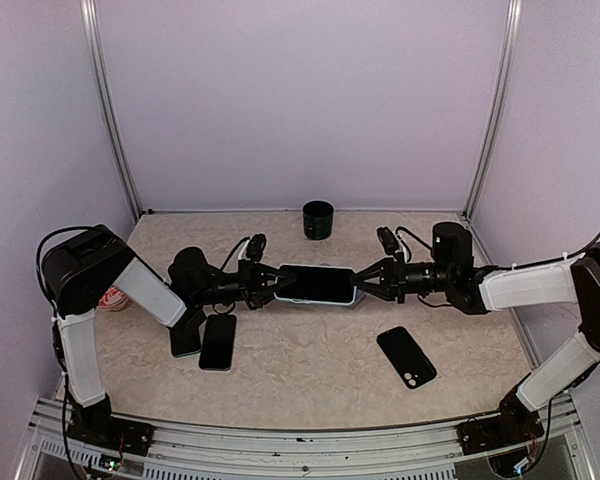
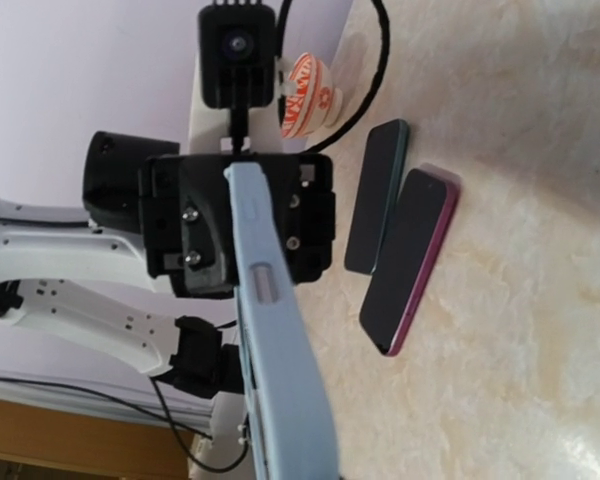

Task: Put the phone into the phone case
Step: Press the bottom right corner of the phone case.

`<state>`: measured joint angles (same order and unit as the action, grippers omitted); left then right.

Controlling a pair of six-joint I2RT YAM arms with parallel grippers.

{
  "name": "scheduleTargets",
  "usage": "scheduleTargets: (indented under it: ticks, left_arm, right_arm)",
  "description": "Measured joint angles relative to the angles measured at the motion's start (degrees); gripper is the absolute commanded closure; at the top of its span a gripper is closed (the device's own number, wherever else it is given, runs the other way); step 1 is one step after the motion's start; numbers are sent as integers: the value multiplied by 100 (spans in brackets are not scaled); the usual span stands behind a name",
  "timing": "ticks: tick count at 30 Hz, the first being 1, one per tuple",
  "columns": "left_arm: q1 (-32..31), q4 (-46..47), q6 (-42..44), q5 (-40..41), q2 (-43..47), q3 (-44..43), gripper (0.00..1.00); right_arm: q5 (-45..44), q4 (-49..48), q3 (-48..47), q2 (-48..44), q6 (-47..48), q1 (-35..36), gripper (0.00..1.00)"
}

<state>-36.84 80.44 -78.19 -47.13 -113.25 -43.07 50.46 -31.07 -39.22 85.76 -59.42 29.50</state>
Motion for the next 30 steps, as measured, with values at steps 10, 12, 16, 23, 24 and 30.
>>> scheduleTargets:
  ticks: [10, 12, 16, 23, 24, 30]
  left_arm:
    - [-127, 11, -2, -11, 0, -17, 100]
    - [-129, 39, -2, -15, 0, -26, 100]
    - [-129, 125, -11, -22, 0, -39, 100]
    - [-72, 70, -44, -37, 4, -39, 100]
    - [-57, 42, -46, -37, 4, -37, 100]
    - [-24, 4, -52, -22, 4, -37, 100]
  right_arm:
    - [455, -999, 468, -24, -503, -151, 92]
    - [492, -1093, 479, -26, -566, -157, 91]
    - [562, -1283, 490, -31, -699, -175, 87]
    - [850, -2583, 835, -42, -1451, -457, 87]
    - [892, -2848, 883, -42, -1596, -481, 87]
    - [997, -3515, 935, -15, -1937, -511, 78]
